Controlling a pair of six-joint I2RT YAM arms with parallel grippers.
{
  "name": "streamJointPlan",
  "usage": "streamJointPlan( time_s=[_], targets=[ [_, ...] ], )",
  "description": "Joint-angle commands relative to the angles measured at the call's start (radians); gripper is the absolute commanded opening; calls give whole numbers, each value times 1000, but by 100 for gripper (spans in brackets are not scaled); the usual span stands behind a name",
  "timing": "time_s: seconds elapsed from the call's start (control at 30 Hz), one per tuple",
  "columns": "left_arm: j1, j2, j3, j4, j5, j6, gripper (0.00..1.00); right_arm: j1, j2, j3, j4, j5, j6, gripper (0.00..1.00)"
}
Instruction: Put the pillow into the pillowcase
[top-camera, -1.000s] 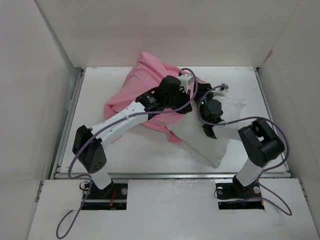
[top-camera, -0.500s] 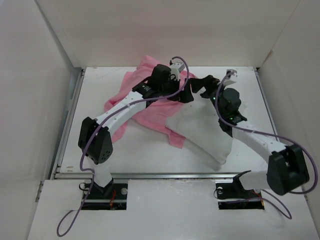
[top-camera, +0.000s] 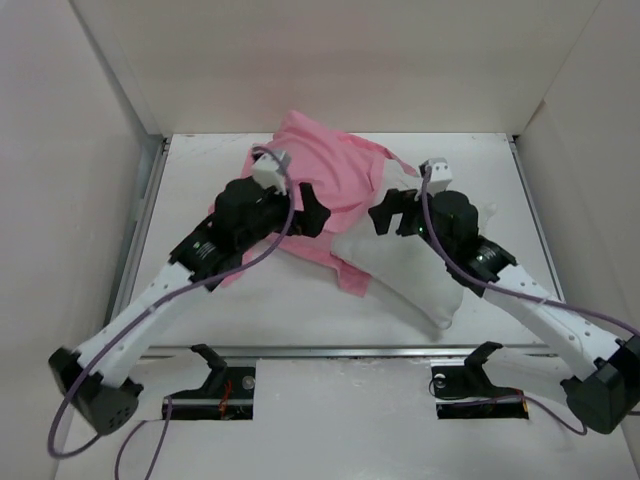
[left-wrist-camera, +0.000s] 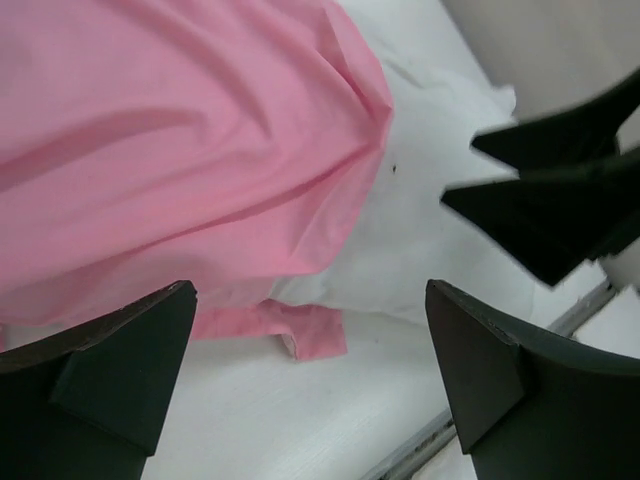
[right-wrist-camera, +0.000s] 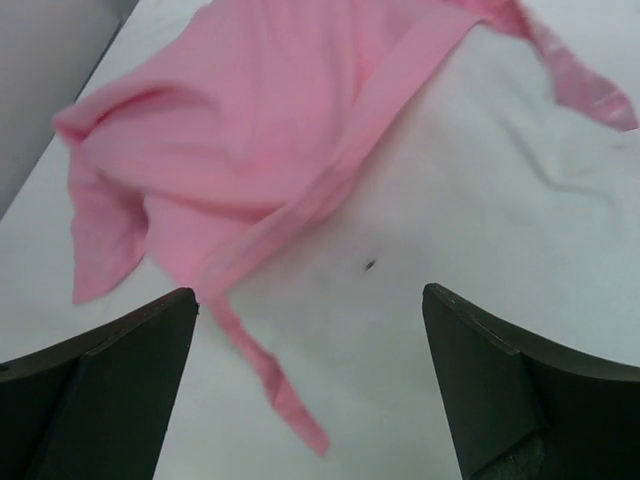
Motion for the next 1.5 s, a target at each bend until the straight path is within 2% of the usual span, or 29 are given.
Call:
streamJointPlan(
  time_s=[0.0,0.13,0.27,0.33,0.4,0.53,0.63,0.73,0.8,0.83,0.87,0.9,0.93,0.97,1.0,1.07,1.1,1.13,1.17,1.23,1.3,1.37,1.4,1.47],
  targets=[
    [-8,-93,-169,-2,-158,-108,100,98,-63,-11,-100,55,-75,100],
    [-49,-73,-309,27,-169,-211,94,167,-1,-8,-121,54,-100,100],
    [-84,-15,-395,180,-137,-277,94,225,105,45,-185,90,-124,100],
    [-105,16,-431,243,-137,-301,94,256,133,45,-185,162,-125,100],
    [-125,88,-432,312,-207,-340,93,256,173,45,-163,211,-125,100],
    [-144,226,-369,323,-322,-369,93,265,207,54,-74,331,-115,100],
    [-145,326,-320,354,-370,-371,91,265,248,45,-31,356,-115,100],
    [-145,431,-258,328,-402,-371,74,265,299,68,-31,365,-91,100],
    [-145,482,-202,299,-420,-371,55,265,320,68,-15,365,-91,100],
    [-145,525,-180,258,-436,-371,39,265,340,68,-6,365,-91,100],
    [-145,545,-162,241,-445,-371,34,265,352,68,15,365,-80,100],
    [-145,562,-146,230,-463,-371,27,265,363,68,29,376,-80,97],
    [-145,574,-122,221,-464,-371,16,265,388,68,41,376,-80,95],
    [-145,594,-110,198,-464,-371,0,265,400,68,69,388,-80,88],
    [-145,594,-99,198,-464,-371,0,265,412,68,84,411,-71,69],
    [-145,573,-85,187,-454,-351,0,265,444,68,118,425,-45,49],
    [-145,555,-85,187,-435,-322,0,265,454,68,147,425,-45,35],
    [-154,533,-85,187,-418,-306,0,265,454,80,166,384,-45,3],
    [-154,509,-94,187,-404,-294,0,265,454,97,186,350,-45,0],
    [-163,434,-111,214,-335,-234,0,265,454,97,277,209,-45,0],
    [-187,363,-111,214,-298,-191,0,265,408,79,380,152,-13,0],
    [-201,311,-90,205,-226,-142,0,265,371,57,588,123,29,0],
    [-201,311,-90,205,-226,-119,0,265,371,57,589,123,29,0],
    [-212,275,-74,205,-136,-107,0,265,357,57,699,161,91,0]
  ],
)
